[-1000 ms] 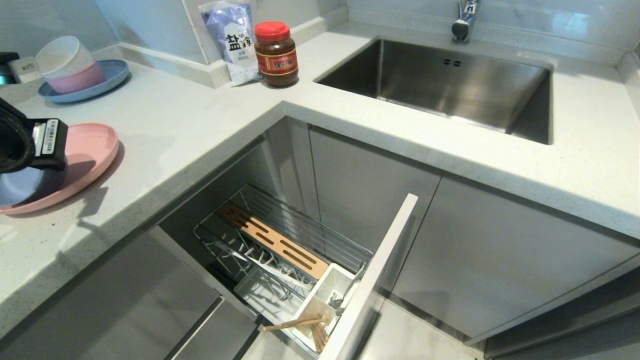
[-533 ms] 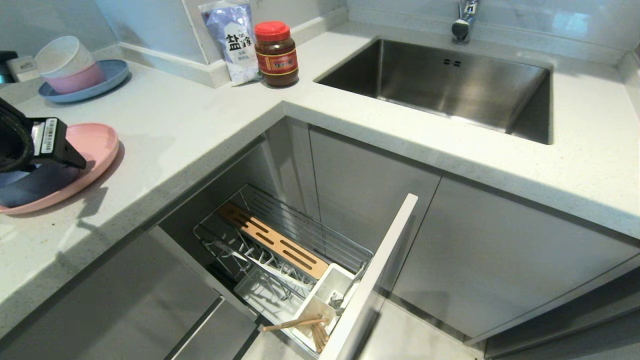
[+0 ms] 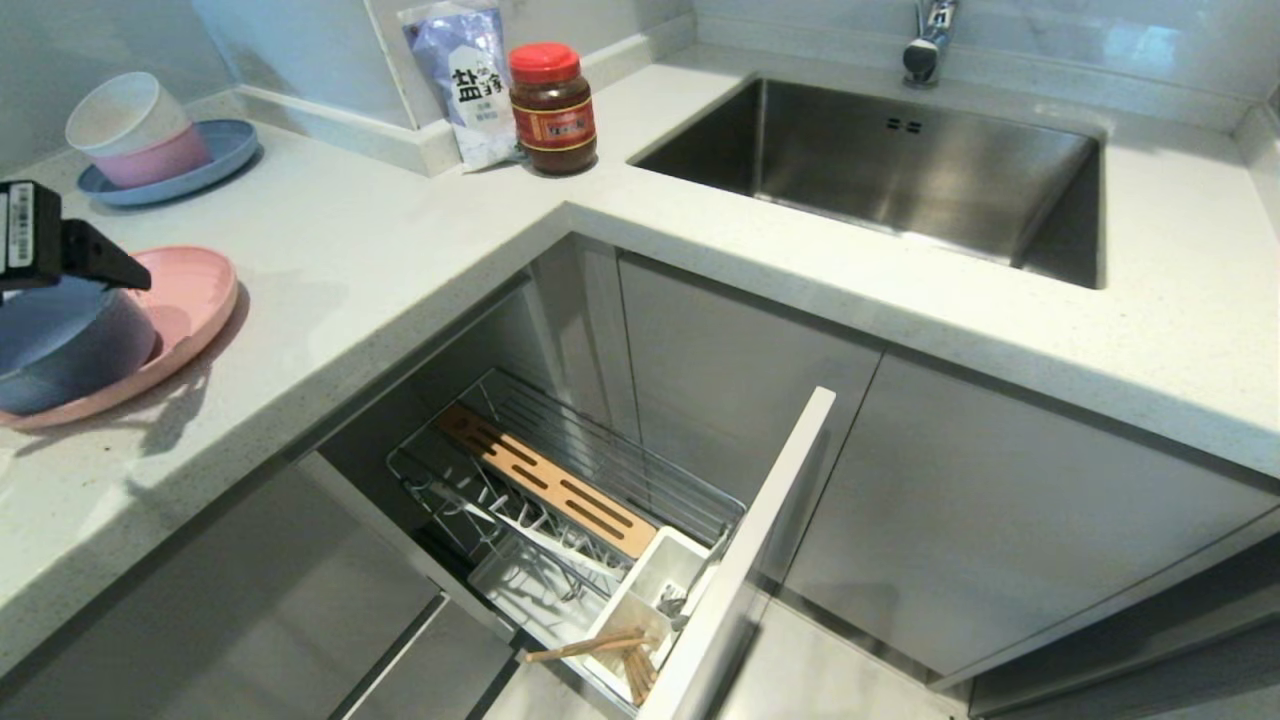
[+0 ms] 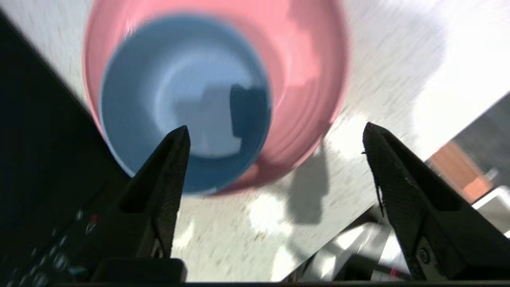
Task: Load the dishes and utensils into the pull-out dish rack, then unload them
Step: Take the chopsticks out of the cupboard
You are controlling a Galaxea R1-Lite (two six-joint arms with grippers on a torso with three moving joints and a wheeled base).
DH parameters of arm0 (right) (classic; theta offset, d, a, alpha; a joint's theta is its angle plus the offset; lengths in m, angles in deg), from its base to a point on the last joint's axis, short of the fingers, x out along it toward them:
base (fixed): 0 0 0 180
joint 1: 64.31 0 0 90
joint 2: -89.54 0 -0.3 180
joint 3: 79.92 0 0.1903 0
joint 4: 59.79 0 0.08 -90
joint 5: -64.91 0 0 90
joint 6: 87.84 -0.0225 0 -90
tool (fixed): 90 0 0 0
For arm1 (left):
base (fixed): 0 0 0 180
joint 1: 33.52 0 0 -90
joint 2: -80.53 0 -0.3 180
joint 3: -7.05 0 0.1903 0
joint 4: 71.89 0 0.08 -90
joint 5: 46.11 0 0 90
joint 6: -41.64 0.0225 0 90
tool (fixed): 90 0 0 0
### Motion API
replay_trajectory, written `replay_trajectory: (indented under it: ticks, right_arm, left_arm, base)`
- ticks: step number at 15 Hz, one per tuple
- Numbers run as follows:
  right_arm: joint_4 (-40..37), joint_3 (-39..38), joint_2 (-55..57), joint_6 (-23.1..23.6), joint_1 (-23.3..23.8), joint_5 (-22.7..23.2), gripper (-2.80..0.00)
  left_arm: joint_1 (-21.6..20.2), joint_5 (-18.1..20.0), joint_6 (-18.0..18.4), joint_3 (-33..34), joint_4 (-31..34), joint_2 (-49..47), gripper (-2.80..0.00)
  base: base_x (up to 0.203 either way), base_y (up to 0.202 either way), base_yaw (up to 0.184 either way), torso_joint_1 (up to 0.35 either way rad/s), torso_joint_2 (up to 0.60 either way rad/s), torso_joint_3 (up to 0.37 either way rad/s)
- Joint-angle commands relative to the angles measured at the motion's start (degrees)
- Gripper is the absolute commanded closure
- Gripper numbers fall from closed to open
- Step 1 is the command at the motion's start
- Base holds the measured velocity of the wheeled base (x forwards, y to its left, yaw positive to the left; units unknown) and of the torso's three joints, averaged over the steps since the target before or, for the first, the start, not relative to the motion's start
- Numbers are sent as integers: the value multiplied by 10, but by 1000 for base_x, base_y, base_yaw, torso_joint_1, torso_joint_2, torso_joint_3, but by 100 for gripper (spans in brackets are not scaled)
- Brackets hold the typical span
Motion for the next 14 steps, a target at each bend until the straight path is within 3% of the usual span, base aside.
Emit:
replay_trajectory:
  ticks: [1, 4, 5, 8, 11, 14]
  right_arm:
    - [0, -1, -2, 0, -1, 0, 0]
    - [0, -1, -2, 0, 0, 0, 0]
    - [0, -1, -2, 0, 0, 0, 0]
    - [0, -1, -2, 0, 0, 0, 0]
    - [0, -1, -2, 0, -1, 0, 0]
    - [0, -1, -2, 0, 0, 0, 0]
  left_arm:
    - [0, 5, -1, 40, -67, 50, -280]
    - [9, 25, -1, 103, -163, 89, -280]
    - [13, 29, 0, 130, -213, 104, 0]
    - [39, 33, -21, 147, -256, 138, 0]
    - [102, 33, -95, 142, -264, 153, 0]
    - [204, 29, -197, 139, -270, 153, 0]
  base:
    - [0, 0, 0, 0, 0, 0]
    - [0, 0, 0, 0, 0, 0]
    - [0, 0, 0, 0, 0, 0]
    - [0, 0, 0, 0, 0, 0]
    - [0, 0, 0, 0, 0, 0]
    - [0, 0, 0, 0, 0, 0]
